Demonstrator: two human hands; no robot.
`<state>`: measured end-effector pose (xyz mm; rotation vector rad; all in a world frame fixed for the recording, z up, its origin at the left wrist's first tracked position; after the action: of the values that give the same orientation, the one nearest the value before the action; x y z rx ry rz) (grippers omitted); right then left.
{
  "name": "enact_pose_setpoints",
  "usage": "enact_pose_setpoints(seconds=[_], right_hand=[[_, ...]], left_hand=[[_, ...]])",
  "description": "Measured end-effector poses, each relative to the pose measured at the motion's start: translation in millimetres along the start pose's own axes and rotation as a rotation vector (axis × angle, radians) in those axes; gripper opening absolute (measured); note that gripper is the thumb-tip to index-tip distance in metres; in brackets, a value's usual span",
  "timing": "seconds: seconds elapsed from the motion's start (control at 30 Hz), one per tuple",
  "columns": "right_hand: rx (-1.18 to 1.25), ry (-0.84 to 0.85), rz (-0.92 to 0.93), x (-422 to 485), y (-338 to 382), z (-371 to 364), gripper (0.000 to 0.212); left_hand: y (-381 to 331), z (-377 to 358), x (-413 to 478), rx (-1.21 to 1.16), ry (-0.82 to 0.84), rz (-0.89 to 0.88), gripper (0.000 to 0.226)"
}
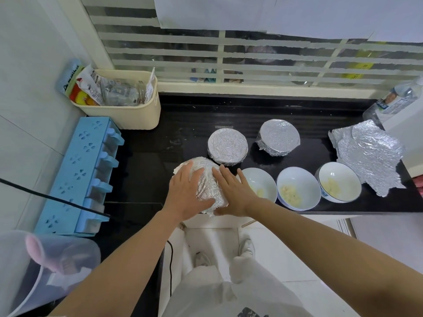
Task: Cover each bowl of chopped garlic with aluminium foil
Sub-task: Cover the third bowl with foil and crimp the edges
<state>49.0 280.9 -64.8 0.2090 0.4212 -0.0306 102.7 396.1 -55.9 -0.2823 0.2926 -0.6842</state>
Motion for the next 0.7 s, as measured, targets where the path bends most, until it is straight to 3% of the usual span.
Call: enact_pose_setpoints(seconds=[0.4,0.7], right_hand=[[0.12,-0.021,0.056,2,17,-2,0.121],[0.082,-0.048,0.082,6,27,1,0.121]], left_hand=[[17,-10,-14,0.068,0.077,0.016,0.112],[25,-9,-23,0.014,-0.024,0.011,0.126]])
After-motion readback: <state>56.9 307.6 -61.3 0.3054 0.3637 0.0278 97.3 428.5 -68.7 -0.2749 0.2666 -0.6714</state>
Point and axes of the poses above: each hand's wrist, its own x-axis towards the middle knuckle, its own z-axis out of the back of the hand, y = z × x, the point moved 8 cm from there along x, towards the middle knuckle, and after that the axes turned 4 degrees about -z, right-handed, at the moved point
